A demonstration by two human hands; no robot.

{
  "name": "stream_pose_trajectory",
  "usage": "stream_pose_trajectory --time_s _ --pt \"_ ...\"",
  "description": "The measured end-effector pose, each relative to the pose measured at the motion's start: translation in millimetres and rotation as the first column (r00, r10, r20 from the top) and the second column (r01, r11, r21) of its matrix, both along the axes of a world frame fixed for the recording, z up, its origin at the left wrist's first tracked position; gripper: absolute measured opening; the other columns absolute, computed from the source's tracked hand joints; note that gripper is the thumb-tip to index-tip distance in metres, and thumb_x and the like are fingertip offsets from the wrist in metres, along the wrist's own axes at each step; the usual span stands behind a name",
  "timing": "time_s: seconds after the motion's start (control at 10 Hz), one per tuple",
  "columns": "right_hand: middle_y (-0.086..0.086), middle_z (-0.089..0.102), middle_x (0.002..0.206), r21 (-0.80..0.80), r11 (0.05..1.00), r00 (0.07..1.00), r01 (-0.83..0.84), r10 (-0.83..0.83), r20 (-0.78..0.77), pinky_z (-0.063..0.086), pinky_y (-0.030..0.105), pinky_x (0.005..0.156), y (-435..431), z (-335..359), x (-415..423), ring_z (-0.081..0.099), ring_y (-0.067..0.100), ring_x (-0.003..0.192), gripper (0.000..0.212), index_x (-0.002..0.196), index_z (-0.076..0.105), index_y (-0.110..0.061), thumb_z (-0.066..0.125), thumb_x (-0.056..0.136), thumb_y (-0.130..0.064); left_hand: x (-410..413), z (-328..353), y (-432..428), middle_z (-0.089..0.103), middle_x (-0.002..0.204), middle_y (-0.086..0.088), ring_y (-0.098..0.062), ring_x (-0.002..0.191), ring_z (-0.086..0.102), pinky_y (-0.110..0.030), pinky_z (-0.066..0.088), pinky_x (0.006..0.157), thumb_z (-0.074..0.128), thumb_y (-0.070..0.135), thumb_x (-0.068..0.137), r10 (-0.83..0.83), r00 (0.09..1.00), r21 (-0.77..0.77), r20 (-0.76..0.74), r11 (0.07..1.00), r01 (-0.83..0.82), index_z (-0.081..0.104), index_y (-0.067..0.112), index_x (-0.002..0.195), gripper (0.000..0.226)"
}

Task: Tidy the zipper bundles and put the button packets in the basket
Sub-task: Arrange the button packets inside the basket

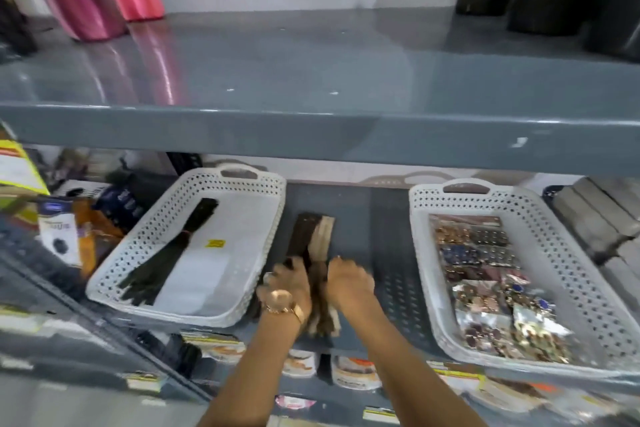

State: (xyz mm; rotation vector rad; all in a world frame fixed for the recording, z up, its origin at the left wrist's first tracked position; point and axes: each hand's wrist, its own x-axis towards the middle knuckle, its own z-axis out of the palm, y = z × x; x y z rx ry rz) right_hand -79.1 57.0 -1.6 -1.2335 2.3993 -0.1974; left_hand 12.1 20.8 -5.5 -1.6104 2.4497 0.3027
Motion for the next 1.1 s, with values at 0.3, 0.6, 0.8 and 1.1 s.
stream_pose_trajectory --time_s 0.3,0.6,0.8,1.1 --pt "0.02 0.067 0.111 -0.321 0.899 0.946 0.299 -0.235 0.226 0.05 0.038 0.081 -1.9 -4.9 33.0 0.062 0.039 0.106 0.022 0.107 0.055 -0.004 0.048 0.09 -0.017 25.8 9.2 -3.4 0.041 0.132 -0.017 -0.04 0.11 0.058 -0.051 0.049 0.087 0.034 0.007 0.097 -0.204 0.949 -0.091 -0.241 0.978 0.187 0.035 0.016 0.136 0.04" --pt "0.003 0.066 0.101 -0.759 0.59 0.931 0.277 0.031 0.363 0.044 0.02 0.071 -64.6 65.2 86.9 0.062 0.012 0.088 0.038 0.123 0.056 -0.008 0.048 0.088 0.003 91.5 69.5 -79.1 0.046 0.131 -0.012 -0.043 0.085 0.066 -0.048 0.053 0.068 0.043 0.02 0.092 -0.243 0.765 -0.376 -0.596 0.927 0.002 0.041 0.026 0.139 0.047" --pt "0.025 0.058 0.112 -0.42 0.907 0.943 0.043 0.102 0.317 0.043 0.032 0.081 -112.5 22.0 134.0 0.058 0.035 0.103 0.033 0.12 0.053 0.005 0.04 0.089 0.003 142.6 31.0 -130.3 0.041 0.14 -0.013 -0.042 0.112 0.058 -0.049 0.051 0.092 0.04 0.019 0.096 -0.034 0.928 0.014 -0.372 0.999 0.042 0.043 0.02 0.136 0.04" --pt "0.02 0.012 0.156 0.025 0.996 0.995 -0.08 0.079 0.053 0.025 0.047 0.118 -114.9 0.9 163.0 0.016 0.039 0.144 0.061 0.145 0.032 -0.009 0.055 0.089 -0.003 146.9 18.3 -130.8 0.044 0.146 -0.014 -0.038 0.134 0.041 -0.048 0.041 0.107 0.04 0.014 0.094 -0.146 0.984 0.058 0.106 0.988 0.141 0.028 0.016 0.145 0.052"
